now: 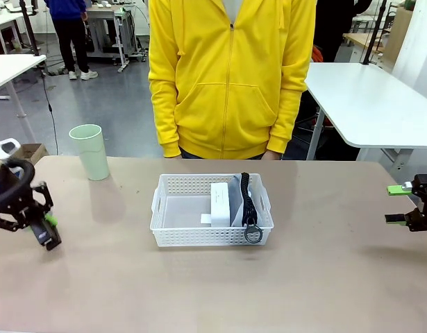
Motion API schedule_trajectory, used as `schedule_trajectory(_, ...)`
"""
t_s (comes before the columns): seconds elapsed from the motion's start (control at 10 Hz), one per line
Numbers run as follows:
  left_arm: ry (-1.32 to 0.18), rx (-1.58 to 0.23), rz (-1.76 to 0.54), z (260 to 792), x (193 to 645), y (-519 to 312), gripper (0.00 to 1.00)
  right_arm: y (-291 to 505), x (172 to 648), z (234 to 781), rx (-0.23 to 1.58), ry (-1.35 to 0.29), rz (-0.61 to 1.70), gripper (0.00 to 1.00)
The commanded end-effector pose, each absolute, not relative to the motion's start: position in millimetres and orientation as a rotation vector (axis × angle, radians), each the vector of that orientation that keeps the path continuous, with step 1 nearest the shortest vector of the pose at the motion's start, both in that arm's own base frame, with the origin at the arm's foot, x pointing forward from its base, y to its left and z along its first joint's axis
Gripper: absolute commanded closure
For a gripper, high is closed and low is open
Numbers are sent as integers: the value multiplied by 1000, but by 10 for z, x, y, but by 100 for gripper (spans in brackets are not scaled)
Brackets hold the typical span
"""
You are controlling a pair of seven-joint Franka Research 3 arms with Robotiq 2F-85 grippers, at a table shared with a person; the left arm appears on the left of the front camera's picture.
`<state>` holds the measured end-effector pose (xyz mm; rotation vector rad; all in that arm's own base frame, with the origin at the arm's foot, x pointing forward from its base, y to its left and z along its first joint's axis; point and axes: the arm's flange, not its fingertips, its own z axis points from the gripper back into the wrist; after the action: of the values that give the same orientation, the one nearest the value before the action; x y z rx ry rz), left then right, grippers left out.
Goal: Efficiently arrange items inside the basket to fit them all.
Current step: Pick up the Stapler and place it inside the Organizing basket.
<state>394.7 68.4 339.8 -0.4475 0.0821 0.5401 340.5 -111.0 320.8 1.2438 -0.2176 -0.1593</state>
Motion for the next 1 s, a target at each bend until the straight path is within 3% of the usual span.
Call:
schedule_trajectory(0.0, 107, -762, 348, 3559, 3853, 933, 100, -1105, 3416, 3240, 1258, -229, -167, 0)
schedule_trajectory(0.3, 64, -855, -206, 3663, 3765, 1060, 100, -1105, 3416, 3240, 1258, -229, -167, 0)
schedule_trajectory(0.4, 21, -858, -253, 3674, 3808, 1024, 100, -1105, 3416, 3240, 1258, -229, -167, 0)
schedule_trajectory(0.6, -17, -766, -104, 3730, 3972, 662, 100, -1105, 3416, 3240, 1258, -229, -167, 0)
schedule_trajectory(0.7, 13, -832, -200, 3708, 3751, 889, 100, -1105, 3416, 3240, 1258, -229, -167, 0)
schedule_trajectory(0.9, 13, -832, -200, 3708, 3751, 889, 100, -1105, 3416, 3240, 1258, -229, -167, 0)
